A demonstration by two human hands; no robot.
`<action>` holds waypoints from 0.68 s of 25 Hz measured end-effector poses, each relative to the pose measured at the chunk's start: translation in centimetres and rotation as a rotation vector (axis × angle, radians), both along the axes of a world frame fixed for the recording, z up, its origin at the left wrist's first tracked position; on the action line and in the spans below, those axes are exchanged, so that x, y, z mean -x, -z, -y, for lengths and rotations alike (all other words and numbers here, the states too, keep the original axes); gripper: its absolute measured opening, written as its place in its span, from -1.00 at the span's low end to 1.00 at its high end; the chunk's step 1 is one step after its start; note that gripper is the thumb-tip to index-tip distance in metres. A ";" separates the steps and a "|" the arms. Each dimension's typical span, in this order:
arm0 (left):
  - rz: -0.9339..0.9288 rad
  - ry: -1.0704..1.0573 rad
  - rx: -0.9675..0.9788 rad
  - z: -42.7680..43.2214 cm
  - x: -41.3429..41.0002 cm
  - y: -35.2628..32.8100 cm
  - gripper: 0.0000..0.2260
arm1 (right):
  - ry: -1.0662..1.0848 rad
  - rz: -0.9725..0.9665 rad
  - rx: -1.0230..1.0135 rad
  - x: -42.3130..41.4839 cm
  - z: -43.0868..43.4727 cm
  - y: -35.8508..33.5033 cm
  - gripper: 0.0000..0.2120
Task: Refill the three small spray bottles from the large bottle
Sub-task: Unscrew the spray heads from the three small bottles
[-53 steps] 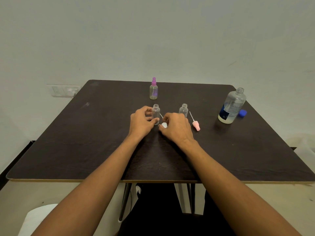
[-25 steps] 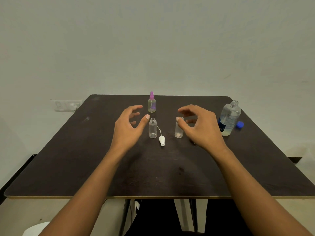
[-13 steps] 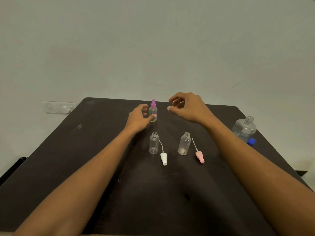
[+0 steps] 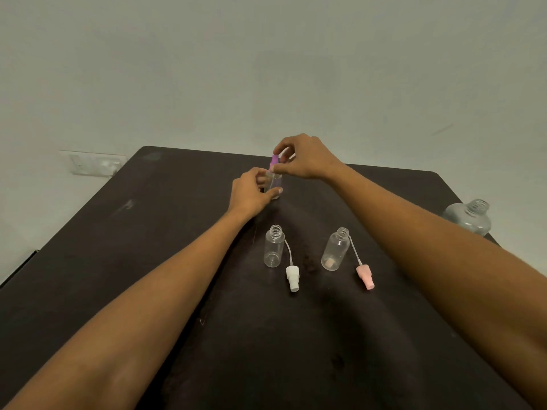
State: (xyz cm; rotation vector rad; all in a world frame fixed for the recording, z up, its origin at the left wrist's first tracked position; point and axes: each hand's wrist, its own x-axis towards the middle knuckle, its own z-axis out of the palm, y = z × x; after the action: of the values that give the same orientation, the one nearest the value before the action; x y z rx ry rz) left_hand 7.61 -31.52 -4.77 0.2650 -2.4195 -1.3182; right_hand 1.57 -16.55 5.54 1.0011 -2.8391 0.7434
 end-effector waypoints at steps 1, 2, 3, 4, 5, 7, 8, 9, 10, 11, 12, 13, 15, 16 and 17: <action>-0.002 -0.011 0.011 0.0 0.0 0.2 -0.52 | -0.015 -0.016 -0.018 0.2 0.6 0.3 -0.64; -0.001 -0.017 0.027 -0.1 0.1 0.2 -0.56 | -0.027 -0.036 -0.037 0.4 1.1 0.6 -0.66; -0.002 -0.021 0.039 -0.1 0.0 0.2 -0.59 | -0.035 -0.056 -0.050 0.5 1.5 0.7 -0.68; -0.007 -0.023 0.045 -0.1 0.0 0.1 -0.61 | -0.041 -0.074 -0.059 0.5 1.6 0.8 -0.71; -0.016 -0.025 0.050 -0.1 -0.2 -0.1 -0.61 | -0.045 -0.089 -0.064 0.5 1.7 0.8 -0.75; -0.039 -0.023 0.065 -0.2 -0.7 -0.8 -0.60 | -0.049 -0.110 -0.056 0.1 1.4 0.3 -0.80; -0.055 -0.017 0.072 -0.3 -1.2 -1.4 -0.59 | -0.048 -0.119 -0.043 -0.1 1.1 -0.1 -0.81; -0.070 -0.011 0.081 -0.4 -1.7 -2.1 -0.57 | -0.050 -0.130 -0.025 -0.6 0.7 -0.7 -0.82; -0.090 -0.008 0.090 -0.6 -2.3 -2.8 -0.56 | -0.054 -0.140 -0.011 -1.1 0.3 -1.4 -0.82; -0.108 -0.010 0.102 -0.8 -3.1 -3.7 -0.56 | -0.061 -0.150 -0.001 -1.7 0.0 -2.3 -0.82; -0.127 -0.017 0.115 -1.0 -3.9 -4.6 -0.55 | -0.073 -0.156 0.004 -2.4 -0.3 -3.4 -0.82; -0.143 -0.030 0.127 -1.2 -4.9 -5.4 -0.55 | -0.090 -0.163 0.005 -3.3 -0.5 -4.4 -0.83; -0.183 -0.061 0.127 -1.6 -7.2 -7.0 -0.55 | -0.129 -0.182 0.013 -5.5 -1.1 -6.7 -0.84; -0.206 -0.077 0.117 -1.7 -8.5 -7.8 -0.54 | -0.147 -0.191 0.017 -6.7 -1.3 -7.8 -0.85; -0.227 -0.090 0.112 -1.9 -10.0 -8.5 -0.54 | -0.166 -0.204 0.019 -8.1 -1.5 -8.9 -0.85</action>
State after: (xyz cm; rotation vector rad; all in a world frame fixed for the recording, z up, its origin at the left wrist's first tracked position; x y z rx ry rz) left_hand 17.57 -29.62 3.77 0.1812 -2.2532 -1.1056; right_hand 9.69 -15.10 14.45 1.2444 -2.5957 0.6369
